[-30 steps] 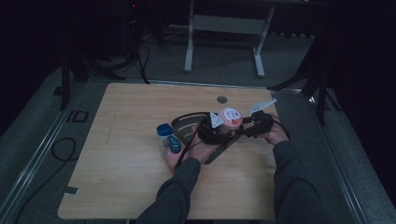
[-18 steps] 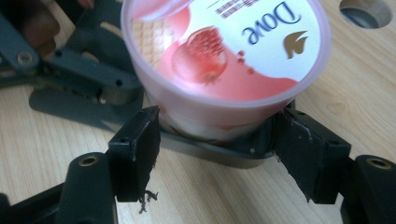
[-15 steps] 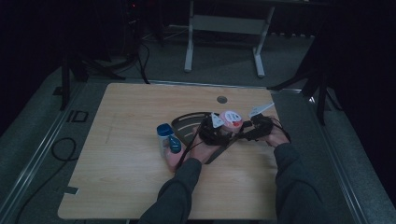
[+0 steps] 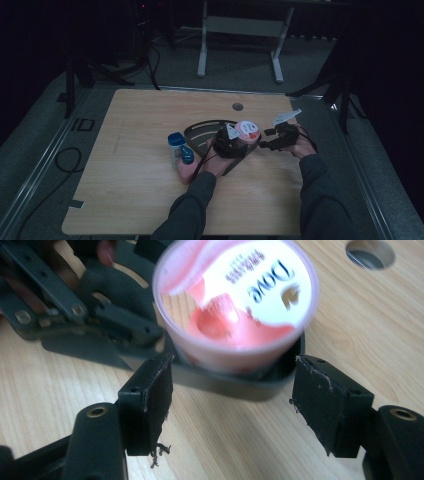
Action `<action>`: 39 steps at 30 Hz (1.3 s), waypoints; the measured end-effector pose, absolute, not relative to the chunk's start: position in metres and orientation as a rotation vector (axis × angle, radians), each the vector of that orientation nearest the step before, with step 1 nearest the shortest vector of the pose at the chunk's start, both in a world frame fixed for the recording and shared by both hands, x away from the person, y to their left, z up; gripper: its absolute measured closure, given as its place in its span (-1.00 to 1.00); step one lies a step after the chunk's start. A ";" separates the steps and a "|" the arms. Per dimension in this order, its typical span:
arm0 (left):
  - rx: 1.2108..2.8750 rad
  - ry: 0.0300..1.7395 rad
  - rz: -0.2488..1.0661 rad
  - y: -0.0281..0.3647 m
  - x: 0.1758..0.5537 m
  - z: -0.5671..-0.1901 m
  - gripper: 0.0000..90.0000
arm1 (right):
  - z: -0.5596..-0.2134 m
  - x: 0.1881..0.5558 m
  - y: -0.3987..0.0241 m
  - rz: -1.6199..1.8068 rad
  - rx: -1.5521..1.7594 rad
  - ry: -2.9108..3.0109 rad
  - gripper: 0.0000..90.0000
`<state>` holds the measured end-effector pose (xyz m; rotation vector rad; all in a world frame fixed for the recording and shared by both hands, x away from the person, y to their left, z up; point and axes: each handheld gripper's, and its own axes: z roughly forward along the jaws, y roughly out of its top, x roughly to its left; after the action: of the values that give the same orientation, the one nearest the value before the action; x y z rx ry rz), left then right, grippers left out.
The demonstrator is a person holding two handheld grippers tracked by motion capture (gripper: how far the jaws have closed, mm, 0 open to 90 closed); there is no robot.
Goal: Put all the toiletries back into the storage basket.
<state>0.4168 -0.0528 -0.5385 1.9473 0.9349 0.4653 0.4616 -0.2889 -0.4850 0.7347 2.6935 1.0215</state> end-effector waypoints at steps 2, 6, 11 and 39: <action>1.946 0.927 0.471 -0.052 0.416 -0.537 -0.36 | -0.488 0.461 -0.291 1.014 0.748 2.692 -0.30; 1.931 0.921 0.483 -0.052 0.415 -0.533 -0.35 | -0.508 0.458 -0.300 1.018 0.917 2.638 -0.14; 1.929 0.930 0.487 -0.052 0.413 -0.536 -0.31 | -0.517 0.453 -0.303 1.023 1.036 2.569 0.00; 1.875 1.020 0.571 -0.047 0.394 -0.543 0.91 | -0.537 0.459 -0.303 0.950 1.326 2.247 1.00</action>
<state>0.3943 -0.0473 -0.5433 1.8752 1.0202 0.5712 0.4588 -0.3026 -0.5367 1.3258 2.2472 0.9504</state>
